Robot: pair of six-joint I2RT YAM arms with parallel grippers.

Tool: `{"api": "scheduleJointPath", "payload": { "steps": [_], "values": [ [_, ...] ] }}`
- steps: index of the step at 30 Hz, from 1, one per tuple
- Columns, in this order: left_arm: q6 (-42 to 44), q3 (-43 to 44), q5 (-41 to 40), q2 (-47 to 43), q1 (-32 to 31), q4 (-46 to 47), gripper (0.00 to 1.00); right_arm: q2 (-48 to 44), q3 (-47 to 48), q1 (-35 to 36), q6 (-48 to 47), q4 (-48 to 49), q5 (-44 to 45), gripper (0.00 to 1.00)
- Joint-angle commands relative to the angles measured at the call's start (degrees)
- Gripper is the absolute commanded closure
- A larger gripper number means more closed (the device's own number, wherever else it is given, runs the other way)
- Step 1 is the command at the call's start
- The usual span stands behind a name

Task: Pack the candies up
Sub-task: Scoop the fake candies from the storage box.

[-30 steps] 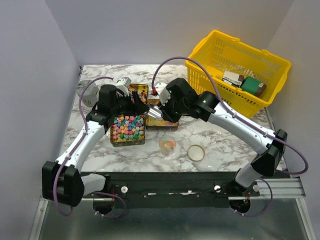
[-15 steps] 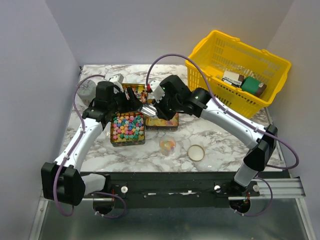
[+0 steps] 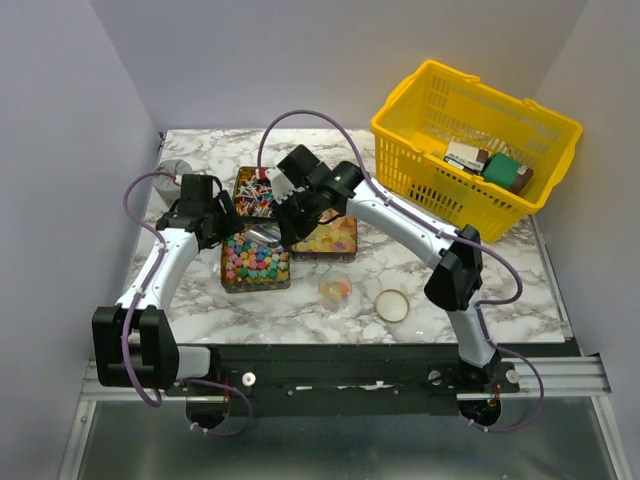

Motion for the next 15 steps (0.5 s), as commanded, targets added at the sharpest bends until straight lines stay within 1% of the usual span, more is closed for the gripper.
{"api": "scheduleJointPath", "payload": {
  "steps": [1, 6, 11, 12, 14, 15],
  "values": [
    [0.9, -2.2, -5.1, 1.3, 0.4, -2.3, 0.26, 5.4, 4.0, 0.3, 5.8, -7.8, -5.4, 0.99],
    [1.2, -3.2, -6.3, 5.5, 0.6, -3.8, 0.35, 8.3, 4.2, 0.2, 6.6, -11.4, -7.7, 0.99],
    [1.8, -3.0, -6.1, 8.9, 0.6, -4.7, 0.42, 10.1, 4.1, -0.3, 6.0, -13.8, -6.9, 0.99],
    [2.0, -2.9, -6.2, 9.4, 0.6, -4.9, 0.46, 10.6, 4.5, -0.3, 6.1, -14.0, -6.9, 0.99],
    [2.5, -2.9, -6.1, 10.7, 0.6, -5.4, 0.48, 11.9, 6.7, -0.5, 6.1, -15.2, -7.2, 0.99],
    [2.6, -2.9, -5.9, 11.0, 0.6, -5.5, 0.52, 13.2, 8.0, -0.5, 6.0, -15.8, -7.3, 0.99]
  ]
}}
